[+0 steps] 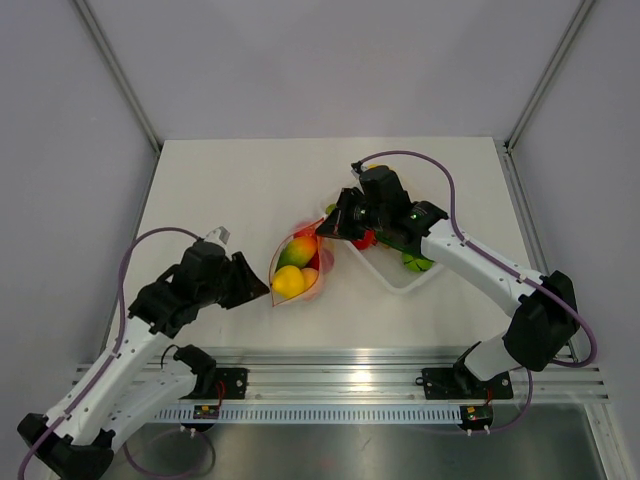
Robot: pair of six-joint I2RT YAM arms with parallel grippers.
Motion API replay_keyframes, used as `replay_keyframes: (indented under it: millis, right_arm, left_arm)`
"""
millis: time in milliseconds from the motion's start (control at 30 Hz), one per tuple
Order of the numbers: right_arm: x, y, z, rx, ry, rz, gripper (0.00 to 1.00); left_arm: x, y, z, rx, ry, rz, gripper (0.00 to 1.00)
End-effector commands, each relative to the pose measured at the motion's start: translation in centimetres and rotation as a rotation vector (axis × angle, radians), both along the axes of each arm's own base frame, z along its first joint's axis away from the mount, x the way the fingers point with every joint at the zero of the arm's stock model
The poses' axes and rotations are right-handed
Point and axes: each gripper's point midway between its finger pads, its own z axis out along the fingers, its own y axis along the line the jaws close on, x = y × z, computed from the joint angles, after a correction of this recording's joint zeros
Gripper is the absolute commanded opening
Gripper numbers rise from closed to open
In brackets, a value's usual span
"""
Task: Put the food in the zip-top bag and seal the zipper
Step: Adjust the zipper food storage bag at the center of the board.
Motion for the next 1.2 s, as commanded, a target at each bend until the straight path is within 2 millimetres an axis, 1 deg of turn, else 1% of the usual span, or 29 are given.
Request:
replay_keyframes:
  millis: [0,33,133,333,367,533,633,700,767,833,967,1100,1167]
  right_arm:
    - [0.4,0.4,2.4,0.049,-0.044,0.002,0.00]
    - [0.5,0.4,2.6,0.054,-0.045,0.003,0.00]
    - [0.6,0.6,2.5,0.056,-0.042,0.003,0.00]
    - [0.9,0.8,2.6,0.056,-0.043,0.008,0.00]
    - [0.9,0.9,2.7,0.056,-0.046,0.011,0.00]
    - [1.0,1.0,2.7,0.060,-0.043,0.010,0.00]
    - [1.0,1.1,2.9,0.064,-0.047,0.009,0.00]
    - [1.0,1.1,2.9,0.063,-0.045,0.007,0.00]
    - [1.1,1.1,2.8,0.061,-0.045,0.006,0.00]
    - [1.1,1.0,2.9,0.064,-0.046,0.004,0.00]
    - [1.1,1.1,3.0,0.068,-0.041,0.003,0.00]
    - [1.1,1.2,3.1,0.071,-0.041,0.003,0.00]
    - [1.1,1.1,3.2,0.073,-0.043,0.002,0.00]
  left_arm:
    - [1.0,-2.2,3.3,-0.157,-0.111,-0.003,0.43]
    - [0.9,-2.3,3.9,-0.168,-0.147,-0.008,0.42]
    - [0.9,-2.5,4.5,-0.174,-0.180,-0.022,0.37]
    - [0.2,-3.1,3.8,-0.143,-0.153,-0.085,0.24]
    - [0.2,-3.1,3.7,-0.136,-0.149,-0.091,0.23]
    - [0.0,-2.9,2.9,-0.087,-0.121,-0.107,0.23]
    - [0.2,-3.2,2.5,-0.080,-0.107,-0.111,0.23]
    - [0.1,-3.5,2.3,-0.082,-0.096,-0.124,0.29]
    - [0.0,-3.7,2.0,-0.075,-0.089,-0.129,0.36]
    - [-0.1,-3.8,1.9,-0.068,-0.088,-0.135,0.40]
    - [-0.2,-4.0,2.4,-0.079,-0.106,-0.150,0.42]
    - [-0.7,-4.8,2.7,-0.091,-0.116,-0.207,0.40]
    - [-0.7,-5.0,2.5,-0.084,-0.112,-0.218,0.40]
